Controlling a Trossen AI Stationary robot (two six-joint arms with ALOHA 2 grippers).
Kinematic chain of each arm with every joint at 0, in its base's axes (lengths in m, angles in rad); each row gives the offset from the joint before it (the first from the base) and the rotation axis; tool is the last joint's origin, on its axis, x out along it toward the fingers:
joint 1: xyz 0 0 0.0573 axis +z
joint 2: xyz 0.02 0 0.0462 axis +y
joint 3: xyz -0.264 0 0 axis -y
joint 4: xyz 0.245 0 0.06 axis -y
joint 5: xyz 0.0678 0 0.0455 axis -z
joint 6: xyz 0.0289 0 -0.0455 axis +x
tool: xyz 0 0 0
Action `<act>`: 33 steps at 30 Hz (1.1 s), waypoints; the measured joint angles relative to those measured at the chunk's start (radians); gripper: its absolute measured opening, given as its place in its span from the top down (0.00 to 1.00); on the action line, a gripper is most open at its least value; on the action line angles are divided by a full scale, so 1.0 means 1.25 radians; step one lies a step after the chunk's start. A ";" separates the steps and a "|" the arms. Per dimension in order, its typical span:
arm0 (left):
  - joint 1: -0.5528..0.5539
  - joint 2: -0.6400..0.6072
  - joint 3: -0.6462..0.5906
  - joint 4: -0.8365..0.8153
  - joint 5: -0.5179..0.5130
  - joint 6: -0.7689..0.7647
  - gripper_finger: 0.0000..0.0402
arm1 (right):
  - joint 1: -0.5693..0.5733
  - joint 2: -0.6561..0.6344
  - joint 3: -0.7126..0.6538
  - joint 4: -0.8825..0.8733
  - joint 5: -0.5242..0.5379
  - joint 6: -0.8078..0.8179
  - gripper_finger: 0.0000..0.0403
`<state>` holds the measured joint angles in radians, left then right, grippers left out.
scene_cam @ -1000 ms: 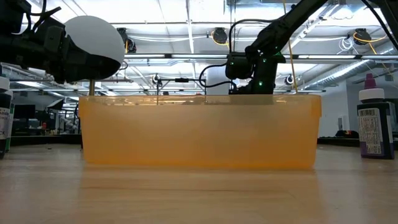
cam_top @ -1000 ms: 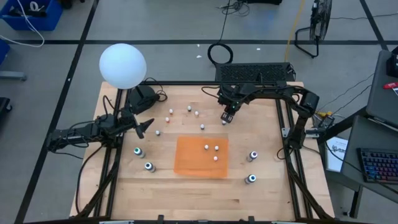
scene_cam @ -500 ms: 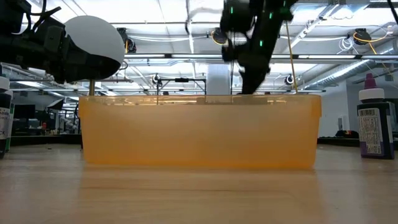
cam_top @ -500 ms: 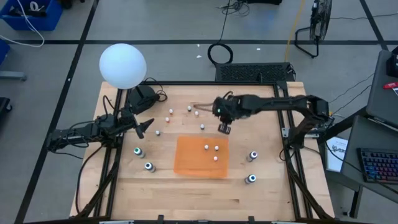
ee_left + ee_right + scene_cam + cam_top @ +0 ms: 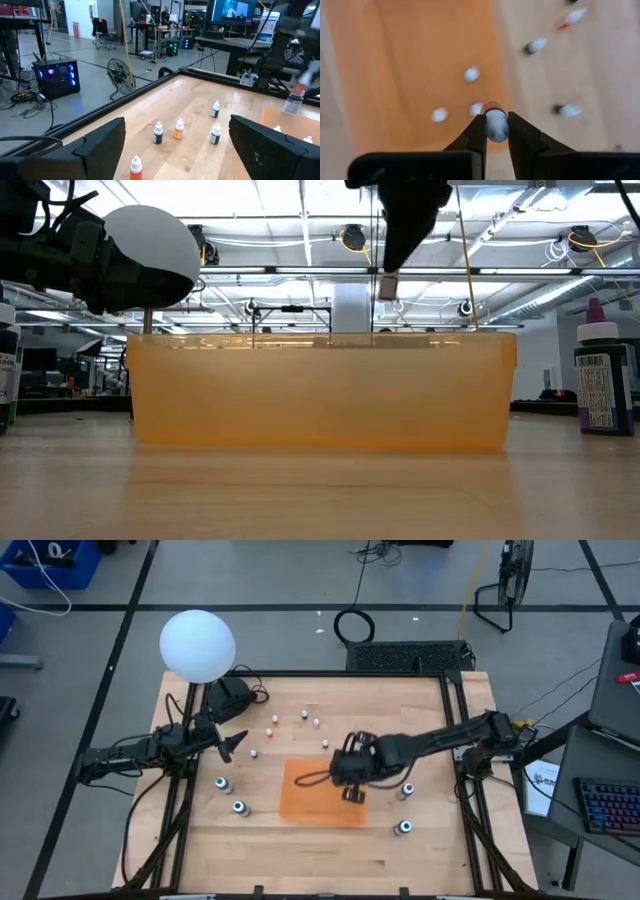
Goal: Pick & Place food coloring
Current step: Put the red food coloring bottle into the orange bin
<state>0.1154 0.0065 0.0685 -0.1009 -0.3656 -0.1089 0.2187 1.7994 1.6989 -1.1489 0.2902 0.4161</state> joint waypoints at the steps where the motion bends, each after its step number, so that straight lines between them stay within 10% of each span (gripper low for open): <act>1: 0.000 0.000 0.000 0.000 0.000 0.000 0.12 | 0.006 0.009 -0.002 -0.014 -0.012 0.011 0.90; 33: 0.000 0.000 0.000 0.000 0.000 0.000 0.12 | -0.022 0.025 -0.335 0.347 -0.216 0.056 0.90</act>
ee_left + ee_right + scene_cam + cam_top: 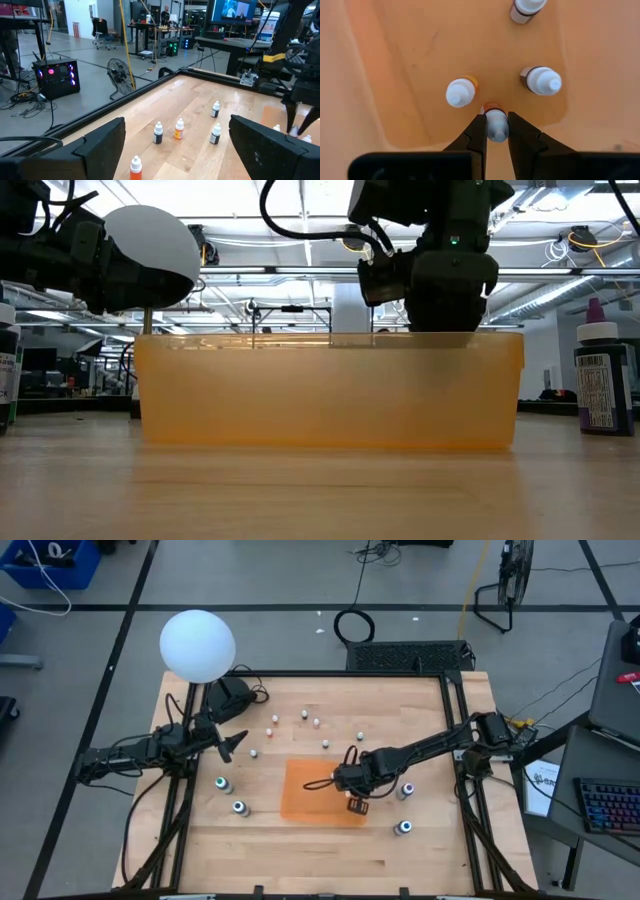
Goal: Pick & Place food coloring
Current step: Put the red food coloring bottle into the orange bin, then put the black food coloring bottle into the orange bin
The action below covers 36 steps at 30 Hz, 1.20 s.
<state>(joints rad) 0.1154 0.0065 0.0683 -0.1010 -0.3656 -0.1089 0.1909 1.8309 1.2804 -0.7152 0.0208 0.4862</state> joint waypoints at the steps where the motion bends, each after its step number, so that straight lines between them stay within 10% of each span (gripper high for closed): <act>1: 0.000 0.000 0.000 0.000 0.000 0.000 0.12 | 0.000 0.000 0.000 0.004 0.000 0.000 0.90; 13: 0.000 0.000 0.000 0.000 0.000 0.000 0.12 | -0.006 -0.012 0.001 0.014 -0.108 0.090 0.54; 36: 0.000 0.000 0.000 0.000 0.000 0.000 0.12 | -0.257 -0.179 0.002 -0.032 0.047 -0.103 0.57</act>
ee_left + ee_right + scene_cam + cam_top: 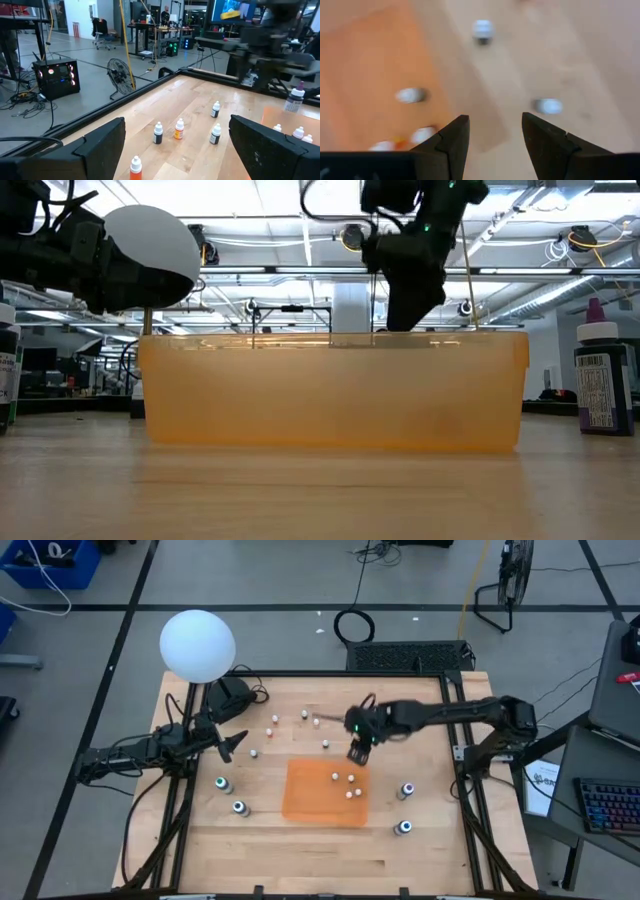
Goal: Pick & Place food coloring
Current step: Put the black food coloring bottle into the orange bin
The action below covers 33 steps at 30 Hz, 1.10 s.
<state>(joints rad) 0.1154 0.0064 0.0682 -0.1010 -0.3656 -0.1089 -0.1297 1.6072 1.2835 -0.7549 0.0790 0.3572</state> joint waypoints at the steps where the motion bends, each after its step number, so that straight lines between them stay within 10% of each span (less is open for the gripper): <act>1: 0.000 0.000 0.000 0.000 0.000 0.000 0.12 | -0.024 0.003 0.000 -0.004 0.000 -0.014 0.56; 33: 0.000 0.000 0.000 0.000 0.004 0.000 0.12 | -0.131 0.062 -0.189 0.232 -0.006 -0.170 0.55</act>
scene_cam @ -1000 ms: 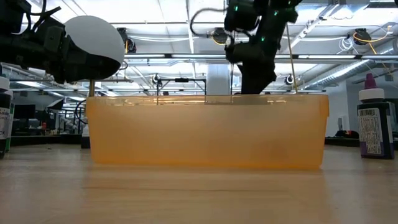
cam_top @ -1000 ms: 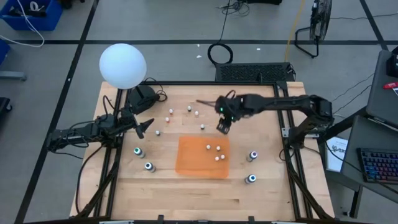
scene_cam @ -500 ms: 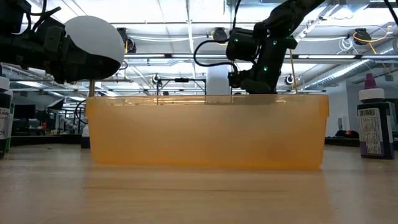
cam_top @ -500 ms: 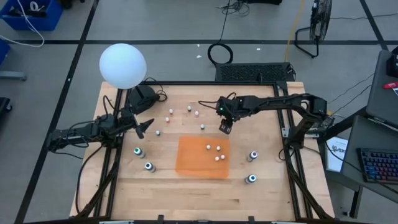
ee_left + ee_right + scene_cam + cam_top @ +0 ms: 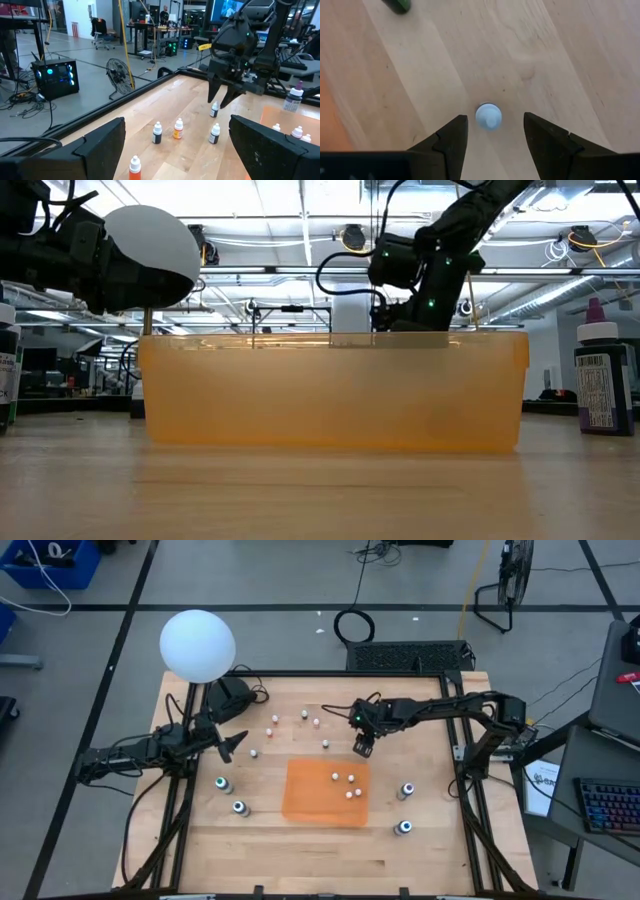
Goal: Pick & Place food coloring
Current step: Put the black food coloring bottle into the orange bin
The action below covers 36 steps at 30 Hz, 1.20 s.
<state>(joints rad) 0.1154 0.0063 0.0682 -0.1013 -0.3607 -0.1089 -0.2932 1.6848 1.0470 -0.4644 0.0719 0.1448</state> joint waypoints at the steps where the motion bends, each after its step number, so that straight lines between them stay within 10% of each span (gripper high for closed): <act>1: 0.000 0.000 0.000 0.000 0.000 0.000 0.12 | 0.000 0.000 -0.002 0.004 0.000 0.000 0.55; 36: 0.000 0.000 0.000 0.000 0.000 0.000 0.12 | 0.036 -0.016 0.035 0.032 -0.033 -0.084 0.92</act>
<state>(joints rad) 0.1154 0.0063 0.0683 -0.1010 -0.3607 -0.1089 -0.2482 1.6651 1.0913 -0.4245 0.0304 0.0395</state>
